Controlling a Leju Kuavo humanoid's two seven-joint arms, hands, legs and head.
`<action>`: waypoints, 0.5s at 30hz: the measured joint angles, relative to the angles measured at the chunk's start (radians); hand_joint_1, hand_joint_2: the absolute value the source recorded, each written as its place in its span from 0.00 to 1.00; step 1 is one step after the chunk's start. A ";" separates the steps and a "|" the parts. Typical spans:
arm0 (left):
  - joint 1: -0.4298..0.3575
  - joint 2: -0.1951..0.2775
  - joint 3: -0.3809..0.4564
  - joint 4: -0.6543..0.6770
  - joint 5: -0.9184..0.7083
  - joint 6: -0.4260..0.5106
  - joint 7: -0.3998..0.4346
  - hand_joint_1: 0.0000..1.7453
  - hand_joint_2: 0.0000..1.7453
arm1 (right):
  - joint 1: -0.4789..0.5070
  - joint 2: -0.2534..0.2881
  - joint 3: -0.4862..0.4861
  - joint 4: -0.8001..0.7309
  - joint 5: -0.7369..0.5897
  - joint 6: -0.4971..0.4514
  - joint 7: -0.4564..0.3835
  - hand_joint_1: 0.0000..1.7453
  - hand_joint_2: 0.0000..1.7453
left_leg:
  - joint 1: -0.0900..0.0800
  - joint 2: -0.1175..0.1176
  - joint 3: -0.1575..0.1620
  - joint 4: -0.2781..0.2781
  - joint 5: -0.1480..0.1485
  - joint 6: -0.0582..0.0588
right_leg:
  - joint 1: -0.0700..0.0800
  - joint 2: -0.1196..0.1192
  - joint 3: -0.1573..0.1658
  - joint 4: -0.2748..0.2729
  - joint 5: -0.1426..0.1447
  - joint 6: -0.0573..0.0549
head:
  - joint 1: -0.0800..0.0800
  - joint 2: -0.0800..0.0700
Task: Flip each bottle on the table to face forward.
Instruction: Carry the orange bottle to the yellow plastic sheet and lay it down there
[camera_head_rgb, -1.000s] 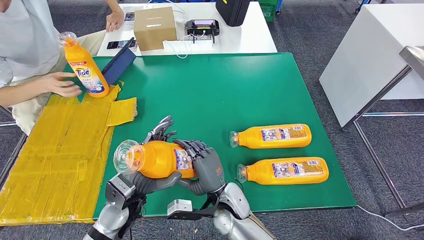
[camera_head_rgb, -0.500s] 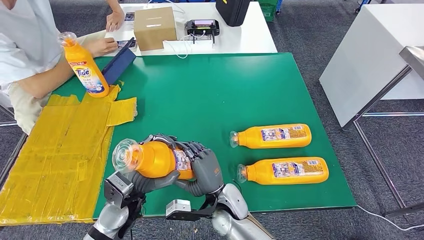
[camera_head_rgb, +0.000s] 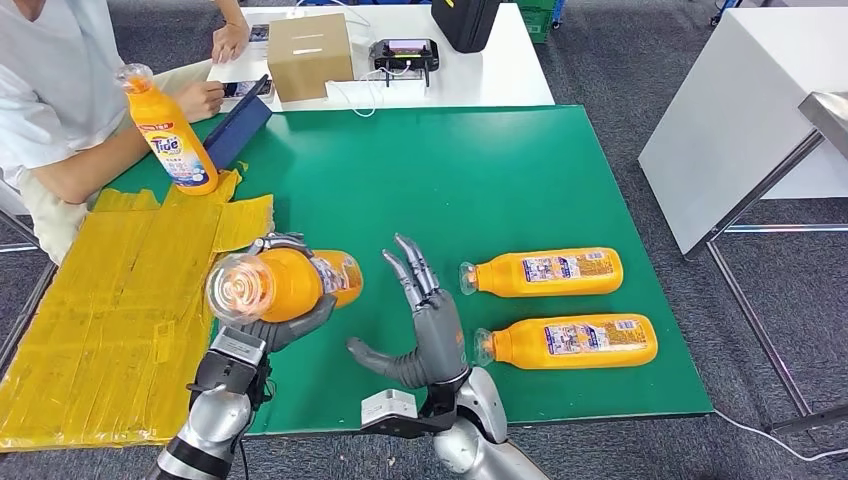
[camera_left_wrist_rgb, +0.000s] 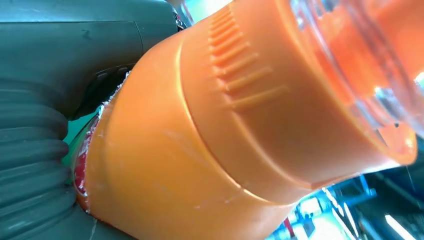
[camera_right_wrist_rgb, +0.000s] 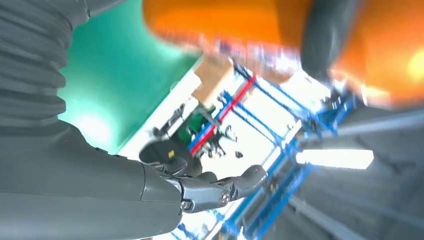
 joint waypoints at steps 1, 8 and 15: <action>-0.008 0.001 0.004 0.002 -0.036 0.024 0.013 1.00 1.00 | 0.005 -0.003 -0.009 -0.025 -0.004 0.000 0.001 0.00 1.00 | 0.000 0.000 0.000 0.000 0.000 0.000 | 0.000 0.000 0.000 0.000 0.000 0.000 | 0.000 0.000; -0.159 0.037 0.036 0.160 -1.045 0.178 0.439 1.00 1.00 | 0.076 -0.037 -0.092 -0.311 -0.099 0.048 0.005 0.00 1.00 | 0.000 -0.001 0.000 0.000 0.001 0.000 | 0.000 -0.001 0.000 0.000 0.000 0.000 | 0.000 0.000; -0.307 0.095 0.031 0.381 -1.283 0.134 0.608 1.00 1.00 | 0.121 -0.061 -0.141 -0.518 -0.140 0.114 0.019 0.00 1.00 | 0.000 0.004 0.000 0.000 0.001 -0.001 | 0.000 0.001 -0.001 0.001 0.002 -0.001 | 0.000 0.000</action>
